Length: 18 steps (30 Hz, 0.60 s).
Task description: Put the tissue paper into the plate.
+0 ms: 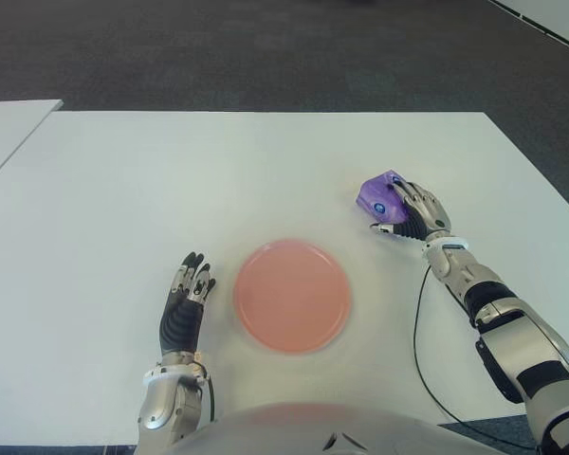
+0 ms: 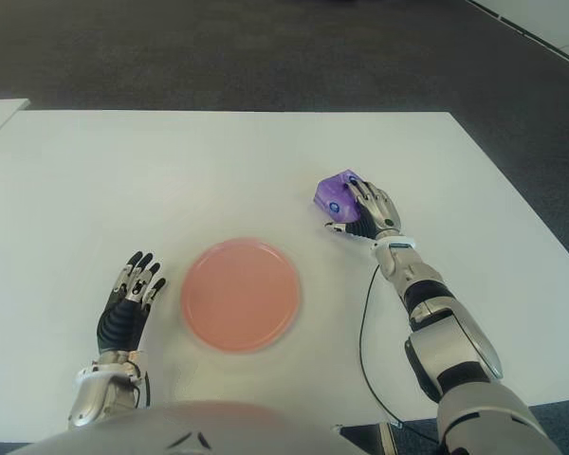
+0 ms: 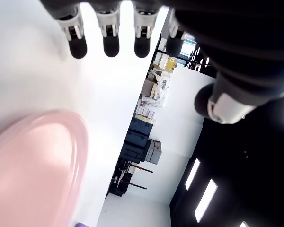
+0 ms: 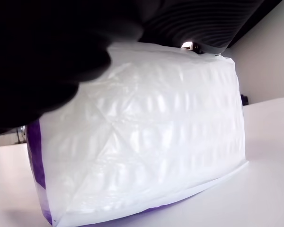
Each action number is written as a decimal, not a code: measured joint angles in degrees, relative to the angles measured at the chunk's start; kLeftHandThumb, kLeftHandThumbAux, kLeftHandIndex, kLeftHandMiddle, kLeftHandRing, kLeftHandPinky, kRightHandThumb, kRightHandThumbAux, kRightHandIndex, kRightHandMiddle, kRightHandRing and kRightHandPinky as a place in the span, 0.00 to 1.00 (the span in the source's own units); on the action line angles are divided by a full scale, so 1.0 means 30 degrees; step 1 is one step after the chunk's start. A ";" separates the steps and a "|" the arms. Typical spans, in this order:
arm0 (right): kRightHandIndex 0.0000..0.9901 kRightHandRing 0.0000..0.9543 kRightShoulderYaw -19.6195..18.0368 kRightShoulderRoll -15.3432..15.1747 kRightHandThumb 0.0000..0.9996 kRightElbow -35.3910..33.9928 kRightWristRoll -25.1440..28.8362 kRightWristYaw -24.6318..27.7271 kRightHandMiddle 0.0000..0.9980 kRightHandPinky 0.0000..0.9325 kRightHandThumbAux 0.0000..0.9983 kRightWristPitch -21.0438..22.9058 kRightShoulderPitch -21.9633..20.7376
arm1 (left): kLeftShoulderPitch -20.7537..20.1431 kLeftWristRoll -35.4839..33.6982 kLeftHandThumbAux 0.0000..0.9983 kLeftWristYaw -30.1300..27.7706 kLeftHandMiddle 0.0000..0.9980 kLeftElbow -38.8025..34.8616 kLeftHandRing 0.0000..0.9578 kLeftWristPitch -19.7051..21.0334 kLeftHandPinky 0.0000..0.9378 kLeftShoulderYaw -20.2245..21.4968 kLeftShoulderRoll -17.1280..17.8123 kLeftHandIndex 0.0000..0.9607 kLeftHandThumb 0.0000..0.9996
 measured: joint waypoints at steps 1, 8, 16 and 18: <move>0.00 0.00 0.0027 0.0004 0.23 0.0039 0.0000 0.0034 0.00 0.00 0.40 0.0040 -0.0055 | -0.0007 -0.0030 0.51 0.0000 0.00 0.0001 0.00 0.0000 0.02 0.0031 -0.0003 0.00 0.10; 0.00 0.00 0.0119 0.0074 0.27 0.0418 0.0001 0.0174 0.00 0.00 0.42 0.0239 -0.0396 | -0.0030 -0.0333 0.52 0.0000 0.00 0.0007 0.00 -0.0010 0.02 0.0234 -0.0011 0.00 0.10; 0.00 0.00 0.0121 0.0200 0.30 0.0713 0.0024 0.0139 0.00 0.00 0.43 0.0365 -0.0544 | -0.0056 -0.0364 0.52 -0.0003 0.01 0.0105 0.00 -0.0625 0.00 0.0340 -0.0015 0.00 0.09; 0.00 0.00 0.0114 0.0279 0.30 0.0779 0.0041 0.0060 0.00 0.00 0.43 0.0391 -0.0556 | -0.0061 -0.0339 0.52 -0.0003 0.00 0.0143 0.00 -0.0885 0.00 0.0344 -0.0015 0.00 0.09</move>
